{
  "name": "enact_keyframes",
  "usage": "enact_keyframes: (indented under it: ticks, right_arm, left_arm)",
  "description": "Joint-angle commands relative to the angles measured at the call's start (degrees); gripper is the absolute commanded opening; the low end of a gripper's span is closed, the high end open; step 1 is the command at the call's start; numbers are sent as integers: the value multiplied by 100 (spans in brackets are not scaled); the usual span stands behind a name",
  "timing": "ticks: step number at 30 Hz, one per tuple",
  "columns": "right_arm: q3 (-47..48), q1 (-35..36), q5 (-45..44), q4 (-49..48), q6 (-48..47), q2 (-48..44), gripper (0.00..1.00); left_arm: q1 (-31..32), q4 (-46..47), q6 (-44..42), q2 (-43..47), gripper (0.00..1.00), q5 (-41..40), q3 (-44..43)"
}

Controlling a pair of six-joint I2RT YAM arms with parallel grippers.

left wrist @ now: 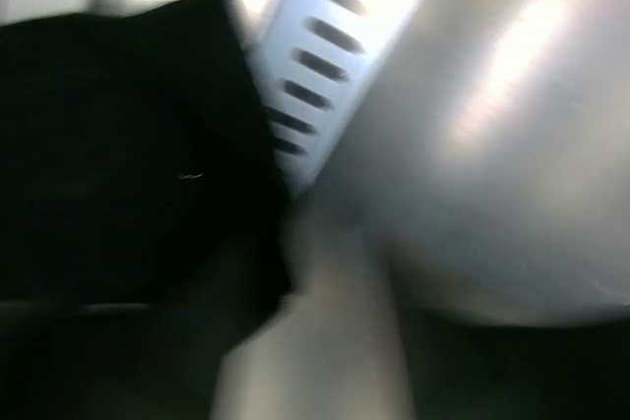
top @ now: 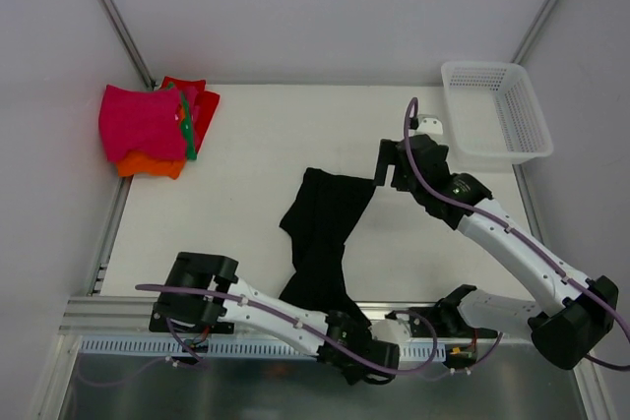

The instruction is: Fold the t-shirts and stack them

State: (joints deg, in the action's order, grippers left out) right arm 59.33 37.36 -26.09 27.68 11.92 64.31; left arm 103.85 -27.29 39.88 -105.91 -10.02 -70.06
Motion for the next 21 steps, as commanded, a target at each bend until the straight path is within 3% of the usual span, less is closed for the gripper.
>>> enact_keyframes:
  ticks: [1,2,6,10,13,17,21]
  right_arm:
    - [377,-159,103,176,-93,19,99]
    - [438,-185,156,202,-120,28,100]
    - [439,-422,629,247,-129,108,99]
    - [369,-748,2193,159,-15,344,99]
    - [158,-827,3368,-148,82,608,100]
    - [-368,-819,4479,-998,389,802,100]
    - [-949,-635,5226,-1756,915,863,99]
  left_arm:
    - [118,-92,46,254,72,230,-166]
    - [126,-101,116,351,99,98,-122]
    - [144,-189,564,1376,99,-990,246]
    - [118,-531,907,2476,99,-2842,502]
    - [-215,-672,1048,3513,99,-3609,888]
    - [-1338,-673,1215,5172,99,-3832,1591]
    - [-1709,-708,1005,5844,99,-3972,1935]
